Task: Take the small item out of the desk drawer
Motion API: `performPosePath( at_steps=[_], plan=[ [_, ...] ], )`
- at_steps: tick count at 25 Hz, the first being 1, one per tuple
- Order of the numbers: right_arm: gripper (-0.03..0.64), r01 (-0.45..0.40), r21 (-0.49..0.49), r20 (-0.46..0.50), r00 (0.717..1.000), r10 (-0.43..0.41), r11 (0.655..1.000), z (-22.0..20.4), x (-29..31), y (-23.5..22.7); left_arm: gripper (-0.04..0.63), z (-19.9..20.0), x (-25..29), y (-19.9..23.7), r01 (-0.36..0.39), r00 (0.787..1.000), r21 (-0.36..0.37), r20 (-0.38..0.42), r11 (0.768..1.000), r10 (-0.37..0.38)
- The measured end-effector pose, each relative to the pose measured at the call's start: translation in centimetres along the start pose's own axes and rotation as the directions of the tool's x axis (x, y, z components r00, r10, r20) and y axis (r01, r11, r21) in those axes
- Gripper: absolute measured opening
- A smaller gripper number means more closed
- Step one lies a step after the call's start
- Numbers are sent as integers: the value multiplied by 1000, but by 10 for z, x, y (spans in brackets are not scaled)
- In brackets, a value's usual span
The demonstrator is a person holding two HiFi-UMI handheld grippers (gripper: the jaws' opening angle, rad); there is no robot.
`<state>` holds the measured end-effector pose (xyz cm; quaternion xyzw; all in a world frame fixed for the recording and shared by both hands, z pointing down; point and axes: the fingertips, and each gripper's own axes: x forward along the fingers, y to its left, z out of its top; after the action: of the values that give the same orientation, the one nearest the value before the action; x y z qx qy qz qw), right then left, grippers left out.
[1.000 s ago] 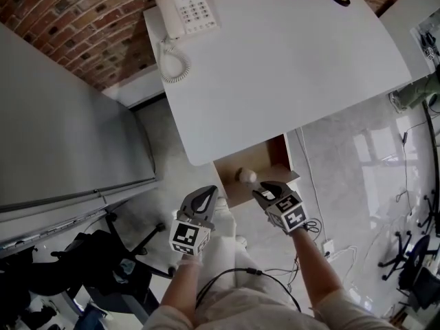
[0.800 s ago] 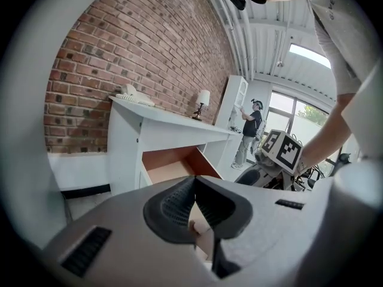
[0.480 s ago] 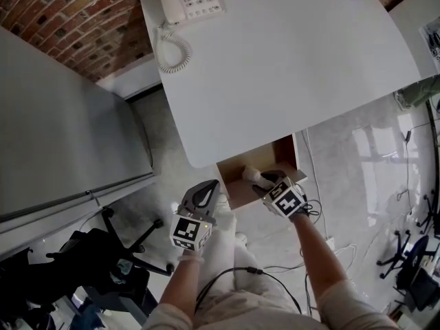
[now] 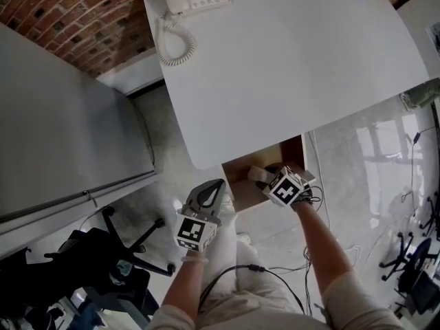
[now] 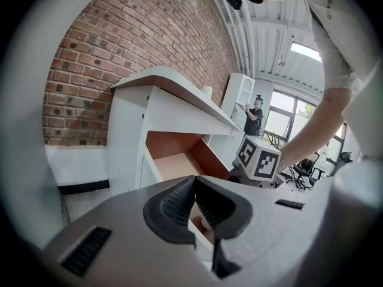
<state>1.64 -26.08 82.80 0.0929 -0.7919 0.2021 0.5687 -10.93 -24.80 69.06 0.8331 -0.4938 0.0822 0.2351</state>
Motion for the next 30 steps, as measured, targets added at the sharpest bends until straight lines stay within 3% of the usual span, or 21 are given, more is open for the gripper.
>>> performPosePath(
  at_steps=[6,14,20,21,22,30],
  plan=[
    [253,-49,-3,-74,996,49,999,-7,22,1,5,-3,1,4,-6,1000,12,24,1000,6],
    [243,-124,60,-205,970,134,990,-16,33,3,5,-4,1,7,-11,999,14,51,1000,11],
    [239,-155,142,-199,963,182,978,-16,37,-1,5,-10,0,6,-17,998,17,57,1000,16],
    [224,-154,141,-207,961,182,978,-18,37,-1,5,-10,0,6,-17,998,18,60,1000,16],
    [165,-148,125,-217,961,172,981,-19,37,-2,5,-11,0,5,-17,998,20,62,1000,15],
    [158,-126,59,-163,977,134,990,-14,29,8,5,-17,-8,-3,-22,998,19,55,1000,21]
  ],
)
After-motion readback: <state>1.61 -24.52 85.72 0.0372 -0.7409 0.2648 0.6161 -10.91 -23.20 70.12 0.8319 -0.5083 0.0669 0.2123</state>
